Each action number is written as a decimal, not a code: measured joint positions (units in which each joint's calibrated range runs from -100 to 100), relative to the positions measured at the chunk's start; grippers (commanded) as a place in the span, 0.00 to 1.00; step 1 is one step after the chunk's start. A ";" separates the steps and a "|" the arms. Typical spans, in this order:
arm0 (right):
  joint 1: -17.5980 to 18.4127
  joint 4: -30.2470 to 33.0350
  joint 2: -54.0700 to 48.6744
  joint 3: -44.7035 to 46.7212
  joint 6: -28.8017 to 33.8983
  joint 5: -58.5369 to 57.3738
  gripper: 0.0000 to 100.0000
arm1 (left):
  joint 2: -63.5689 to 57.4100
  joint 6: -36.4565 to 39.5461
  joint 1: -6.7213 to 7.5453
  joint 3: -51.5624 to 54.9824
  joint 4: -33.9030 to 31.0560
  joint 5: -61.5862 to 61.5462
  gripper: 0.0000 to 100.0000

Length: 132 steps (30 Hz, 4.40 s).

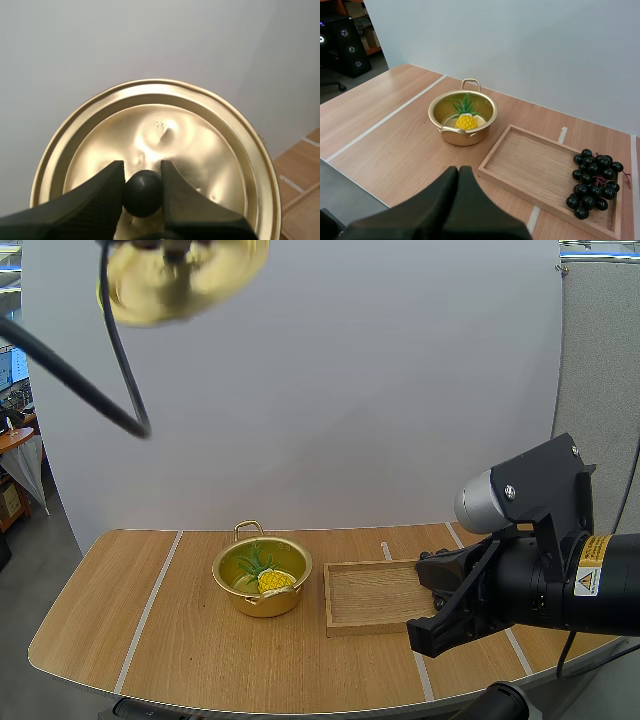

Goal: Open the pot, put the pineapple inside, and close it

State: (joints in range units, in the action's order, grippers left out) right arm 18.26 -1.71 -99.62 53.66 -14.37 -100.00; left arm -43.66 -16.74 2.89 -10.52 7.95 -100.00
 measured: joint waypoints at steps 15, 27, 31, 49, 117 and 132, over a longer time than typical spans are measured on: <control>0.00 0.00 0.00 0.00 0.00 0.00 0.00 | 10.25 -3.55 0.00 23.26 0.76 2.88 0.00; 0.00 0.00 0.00 0.00 0.00 0.00 0.00 | 21.89 -11.35 0.00 33.99 6.13 16.92 0.00; 0.00 0.00 0.00 0.00 0.00 0.00 0.00 | 27.56 -12.50 0.00 34.26 6.75 20.66 0.00; 0.00 0.00 0.00 0.00 0.00 0.00 0.00 | 41.39 -18.96 0.00 42.28 11.31 37.61 0.00; 0.00 0.00 0.00 0.00 0.00 0.00 0.00 | 13.72 -21.78 0.00 32.06 15.55 30.56 1.00; 0.00 0.00 0.00 0.00 0.00 0.00 0.00 | -16.13 -16.89 0.00 24.16 15.55 19.74 1.00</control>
State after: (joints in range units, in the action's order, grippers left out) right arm 18.26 -1.71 -99.62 53.66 -14.37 -100.00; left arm -59.79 -33.63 2.89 13.63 23.50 -80.26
